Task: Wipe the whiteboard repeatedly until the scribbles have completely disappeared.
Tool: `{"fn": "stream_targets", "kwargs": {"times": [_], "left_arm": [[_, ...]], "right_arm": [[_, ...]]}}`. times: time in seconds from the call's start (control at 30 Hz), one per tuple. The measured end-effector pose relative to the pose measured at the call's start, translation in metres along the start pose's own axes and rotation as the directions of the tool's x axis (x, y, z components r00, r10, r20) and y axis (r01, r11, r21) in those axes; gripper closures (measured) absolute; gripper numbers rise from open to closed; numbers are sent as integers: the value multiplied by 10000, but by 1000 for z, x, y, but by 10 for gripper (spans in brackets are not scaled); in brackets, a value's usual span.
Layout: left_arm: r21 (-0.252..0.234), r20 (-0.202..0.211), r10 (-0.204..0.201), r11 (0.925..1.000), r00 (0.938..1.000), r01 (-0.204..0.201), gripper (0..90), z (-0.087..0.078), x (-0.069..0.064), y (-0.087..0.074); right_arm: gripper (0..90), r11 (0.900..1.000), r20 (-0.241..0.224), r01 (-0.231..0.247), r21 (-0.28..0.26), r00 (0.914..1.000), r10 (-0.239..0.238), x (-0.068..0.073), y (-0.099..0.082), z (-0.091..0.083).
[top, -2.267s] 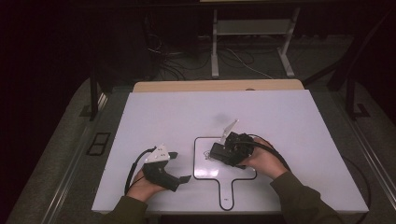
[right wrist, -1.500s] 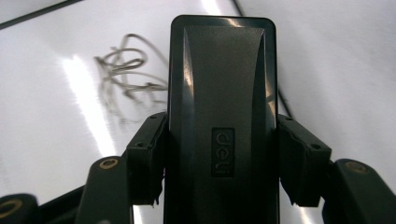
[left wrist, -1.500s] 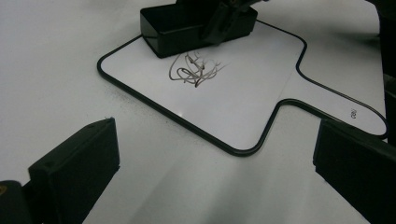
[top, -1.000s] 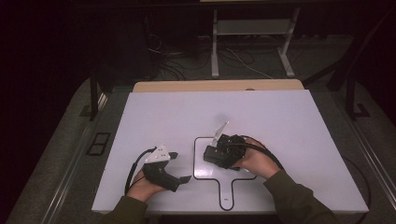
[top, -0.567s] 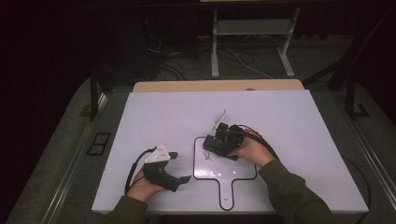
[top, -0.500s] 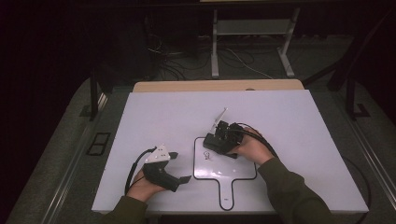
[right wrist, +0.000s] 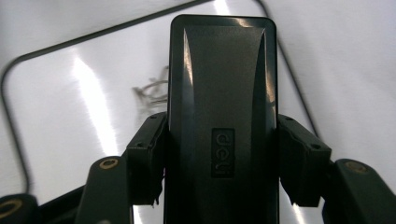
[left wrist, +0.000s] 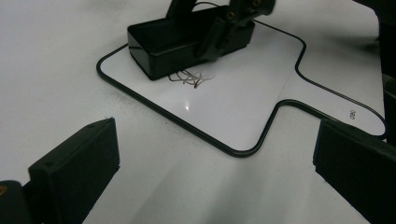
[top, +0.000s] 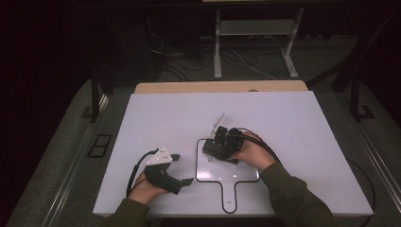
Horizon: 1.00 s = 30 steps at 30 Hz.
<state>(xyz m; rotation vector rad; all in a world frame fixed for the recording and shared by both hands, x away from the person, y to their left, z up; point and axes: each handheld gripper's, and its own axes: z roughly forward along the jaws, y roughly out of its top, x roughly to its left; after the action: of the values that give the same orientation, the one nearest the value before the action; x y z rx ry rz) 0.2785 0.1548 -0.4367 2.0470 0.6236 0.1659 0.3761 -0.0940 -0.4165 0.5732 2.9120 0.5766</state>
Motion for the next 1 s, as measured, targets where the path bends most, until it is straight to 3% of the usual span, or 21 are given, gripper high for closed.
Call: {"fn": "stream_targets", "kwargs": {"times": [0.3, 0.53, 0.87, 1.0], "left_arm": [[17, 4, 19, 10000, 10000, -19, 0, 1, -1, 0], [5, 12, 18, 10000, 10000, -18, 0, 1, -1, 0], [31, 28, 46, 10000, 10000, -46, 0, 0, 0, 0], [49, 36, 58, 10000, 10000, -59, 0, 0, 0, 0]], "right_arm": [[388, 9982, -230, 596, 23, 9980, -595, 27, -2, -3], [388, 9989, -182, 463, 48, 9988, -462, 10, 7, 2], [388, 9995, 26, -286, 98, 9996, 286, -22, 19, 9], [388, 9994, 90, -302, 160, 9995, 301, -22, 22, 10]]}}
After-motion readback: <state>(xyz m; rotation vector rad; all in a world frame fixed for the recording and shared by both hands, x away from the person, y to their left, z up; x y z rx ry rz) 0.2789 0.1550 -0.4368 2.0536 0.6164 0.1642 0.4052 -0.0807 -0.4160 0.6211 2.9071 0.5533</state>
